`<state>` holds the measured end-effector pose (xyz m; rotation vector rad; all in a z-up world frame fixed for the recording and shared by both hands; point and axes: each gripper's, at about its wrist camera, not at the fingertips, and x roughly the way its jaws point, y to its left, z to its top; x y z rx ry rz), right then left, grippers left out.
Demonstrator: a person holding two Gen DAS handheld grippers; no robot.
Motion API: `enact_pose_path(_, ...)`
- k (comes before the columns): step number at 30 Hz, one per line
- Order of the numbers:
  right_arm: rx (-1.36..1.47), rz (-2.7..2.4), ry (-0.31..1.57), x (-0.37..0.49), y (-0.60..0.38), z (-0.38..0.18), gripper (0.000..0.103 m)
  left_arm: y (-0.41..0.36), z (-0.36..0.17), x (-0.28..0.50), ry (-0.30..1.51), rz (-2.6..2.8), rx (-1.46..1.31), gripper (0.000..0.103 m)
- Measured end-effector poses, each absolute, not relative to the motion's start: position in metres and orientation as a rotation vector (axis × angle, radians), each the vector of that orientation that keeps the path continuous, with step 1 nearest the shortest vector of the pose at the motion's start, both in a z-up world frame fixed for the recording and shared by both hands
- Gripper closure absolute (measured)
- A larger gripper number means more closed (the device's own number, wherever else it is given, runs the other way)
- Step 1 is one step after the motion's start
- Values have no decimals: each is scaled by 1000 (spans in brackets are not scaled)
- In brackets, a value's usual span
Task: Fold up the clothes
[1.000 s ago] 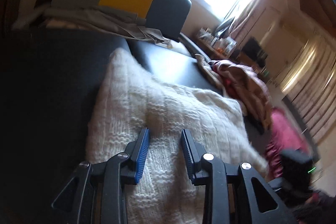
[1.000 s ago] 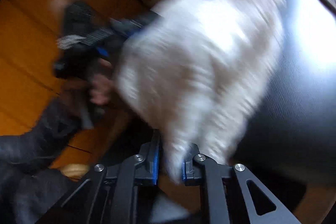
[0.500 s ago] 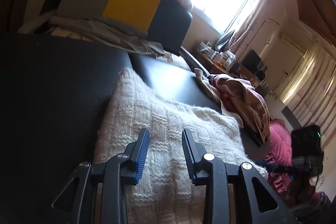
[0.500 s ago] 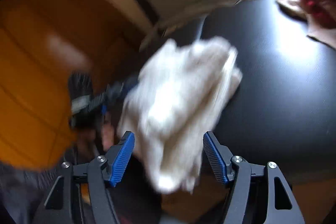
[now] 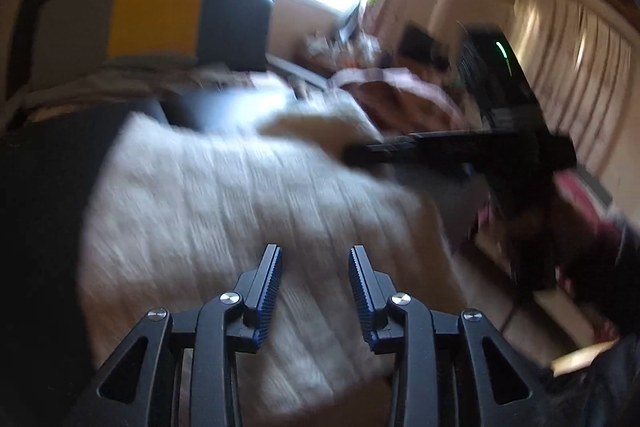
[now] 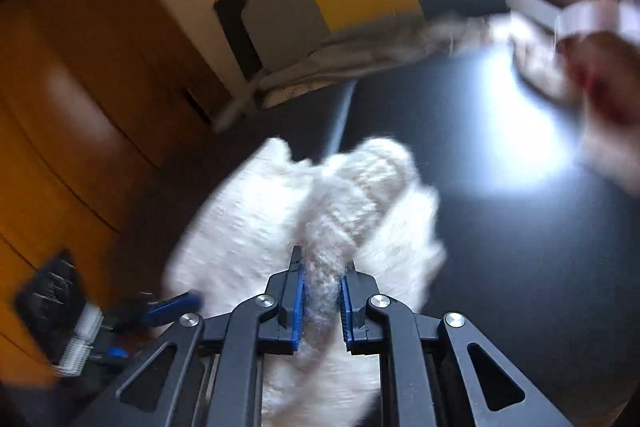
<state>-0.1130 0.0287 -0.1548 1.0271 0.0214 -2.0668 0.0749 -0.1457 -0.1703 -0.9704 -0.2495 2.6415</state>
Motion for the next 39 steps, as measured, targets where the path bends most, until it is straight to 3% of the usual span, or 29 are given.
enact_pose_path(2, 1102, -2104, 194, -120, 16, -179, 88, -131, -189, 69, -248, 2571, -1074, 68)
enact_pose_path(5, 1137, -2085, 84, -133, 28, -204, 87, -122, -196, 72, -276, 2615, -1058, 68)
enact_pose_path(8, 1147, -2092, 7, -144, 42, -205, 79, -122, -196, 69, -351, 2618, -1069, 67)
enact_pose_path(10, 1153, -2121, 22, -149, 44, -205, 53, -120, -195, 69, -339, 2631, -1073, 67)
enact_pose_path(11, 1174, -2141, 25, -156, 42, -205, 35, -122, -190, 69, -346, 2628, -1067, 67)
enact_pose_path(12, 1186, -2141, 13, -161, 48, -205, 30, -125, -185, 70, -353, 2626, -1061, 67)
enact_pose_path(15, 1133, -2195, 41, -159, 57, -185, 32, -150, -159, 76, -473, 2647, -984, 67)
enact_pose_path(23, 705, -2011, 271, -80, 16, -106, 35, -246, -100, 38, -376, 2836, -874, 67)
enact_pose_path(26, 726, -1938, 403, -59, -6, -120, 35, -264, -103, 2, -367, 2762, -963, 67)
enact_pose_path(31, 871, -1922, 431, -47, 1, -166, 35, -265, -134, -42, -272, 2597, -1163, 68)
enact_pose_path(35, 784, -1975, 553, -35, 21, -200, 34, -247, -178, -59, -219, 2518, -1296, 67)
enact_pose_path(39, 754, -1972, 460, -47, 35, -209, 34, -243, -184, -57, -253, 2624, -1298, 65)
